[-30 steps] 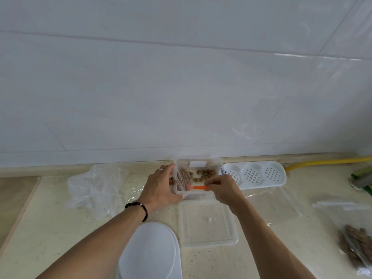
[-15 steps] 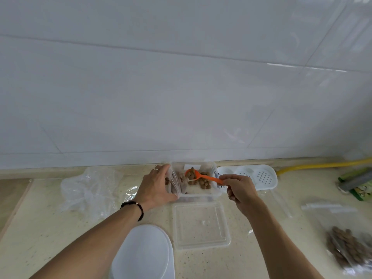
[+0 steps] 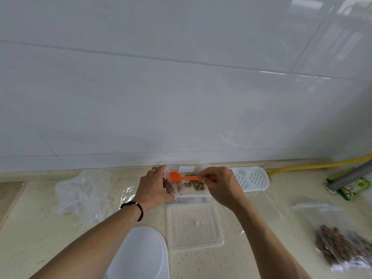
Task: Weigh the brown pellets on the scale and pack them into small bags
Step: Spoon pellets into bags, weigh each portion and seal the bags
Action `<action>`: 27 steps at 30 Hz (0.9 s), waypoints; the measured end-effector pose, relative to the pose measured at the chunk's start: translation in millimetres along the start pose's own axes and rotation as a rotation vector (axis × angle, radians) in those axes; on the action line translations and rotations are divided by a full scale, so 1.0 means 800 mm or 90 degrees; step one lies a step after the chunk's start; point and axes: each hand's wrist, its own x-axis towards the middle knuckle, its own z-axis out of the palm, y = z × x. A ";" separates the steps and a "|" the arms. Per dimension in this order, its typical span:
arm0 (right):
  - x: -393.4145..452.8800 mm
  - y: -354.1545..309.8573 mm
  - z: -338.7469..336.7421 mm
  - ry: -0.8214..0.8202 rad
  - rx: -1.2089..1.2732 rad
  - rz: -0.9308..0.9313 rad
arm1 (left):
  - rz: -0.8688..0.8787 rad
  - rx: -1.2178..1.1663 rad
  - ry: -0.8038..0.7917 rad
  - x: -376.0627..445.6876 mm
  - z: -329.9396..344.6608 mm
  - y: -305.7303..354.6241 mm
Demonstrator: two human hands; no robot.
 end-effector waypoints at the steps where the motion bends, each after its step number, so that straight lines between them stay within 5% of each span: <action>1: 0.001 0.003 -0.003 0.014 0.041 0.048 | -0.002 -0.007 0.000 0.000 0.001 -0.001; 6: 0.002 0.027 -0.013 0.045 0.339 0.248 | -0.005 -0.018 0.007 0.002 0.003 -0.005; 10: 0.005 0.045 -0.012 0.062 0.419 0.319 | -0.003 -0.027 0.010 0.004 0.006 -0.008; 15: 0.020 0.065 0.005 0.118 0.228 0.338 | 0.002 -0.036 0.015 0.005 0.008 -0.013; 19: 0.032 0.062 0.037 0.051 -0.020 0.212 | -0.003 -0.043 0.017 0.005 0.008 -0.016; 23: 0.040 0.059 0.064 -0.033 -0.003 0.168 | 0.001 -0.046 0.014 0.004 0.006 -0.017; 27: 0.045 0.065 0.071 -0.097 0.121 0.270 | 0.010 -0.046 0.033 0.004 0.009 -0.016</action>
